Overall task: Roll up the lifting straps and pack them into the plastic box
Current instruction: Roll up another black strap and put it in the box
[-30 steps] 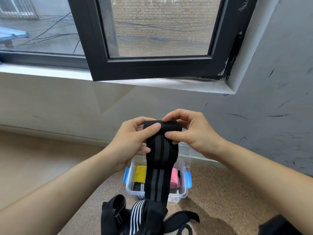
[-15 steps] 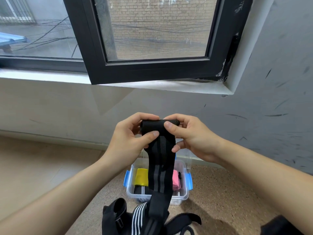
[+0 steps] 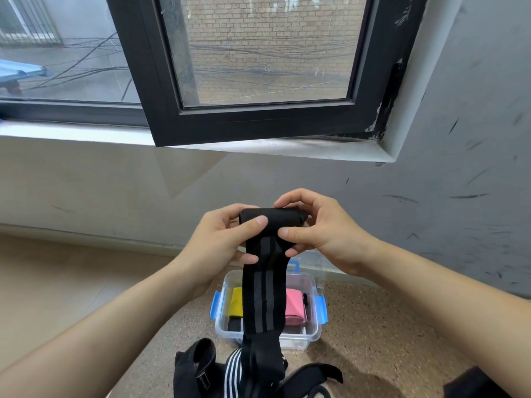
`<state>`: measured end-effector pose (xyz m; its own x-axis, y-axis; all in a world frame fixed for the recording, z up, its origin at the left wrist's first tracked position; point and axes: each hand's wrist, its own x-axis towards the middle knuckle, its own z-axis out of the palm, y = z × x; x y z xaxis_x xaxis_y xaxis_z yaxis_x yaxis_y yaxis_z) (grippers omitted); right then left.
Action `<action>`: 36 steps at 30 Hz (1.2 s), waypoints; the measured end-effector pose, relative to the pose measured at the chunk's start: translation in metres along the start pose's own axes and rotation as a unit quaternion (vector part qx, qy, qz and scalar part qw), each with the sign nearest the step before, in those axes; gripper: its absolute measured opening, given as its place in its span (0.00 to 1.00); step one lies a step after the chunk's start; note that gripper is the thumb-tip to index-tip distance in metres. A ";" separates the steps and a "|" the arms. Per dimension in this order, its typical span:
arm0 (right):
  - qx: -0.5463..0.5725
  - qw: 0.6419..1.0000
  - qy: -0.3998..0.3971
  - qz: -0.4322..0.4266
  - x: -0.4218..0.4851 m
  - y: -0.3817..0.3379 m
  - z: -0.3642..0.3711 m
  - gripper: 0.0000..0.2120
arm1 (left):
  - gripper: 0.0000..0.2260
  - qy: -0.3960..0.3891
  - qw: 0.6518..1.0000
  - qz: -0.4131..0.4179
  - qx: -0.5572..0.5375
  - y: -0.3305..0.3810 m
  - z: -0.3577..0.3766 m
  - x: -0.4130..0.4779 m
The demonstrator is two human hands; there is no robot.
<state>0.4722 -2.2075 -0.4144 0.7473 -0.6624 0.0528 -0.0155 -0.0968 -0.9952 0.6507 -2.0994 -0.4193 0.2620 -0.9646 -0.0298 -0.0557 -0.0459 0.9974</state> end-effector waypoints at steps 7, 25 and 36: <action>0.026 0.998 -0.030 0.051 0.002 0.002 -0.002 0.14 | 0.11 0.027 0.997 0.069 0.010 -0.003 -0.002 0.000; 0.027 0.999 0.012 -0.012 -0.007 -0.008 0.003 0.12 | 0.19 -0.071 0.997 -0.030 0.030 0.005 -0.004 -0.004; -0.006 0.999 -0.015 0.029 -0.005 -0.001 0.000 0.19 | 0.10 -0.042 0.998 0.018 0.031 0.003 -0.003 -0.006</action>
<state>0.4684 -2.2042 -0.4133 0.7647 -0.6443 -0.0084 -0.0679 -0.0675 -0.9954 0.6513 -2.0927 -0.4154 0.1770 -0.9842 -0.0023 -0.1244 -0.0247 0.9919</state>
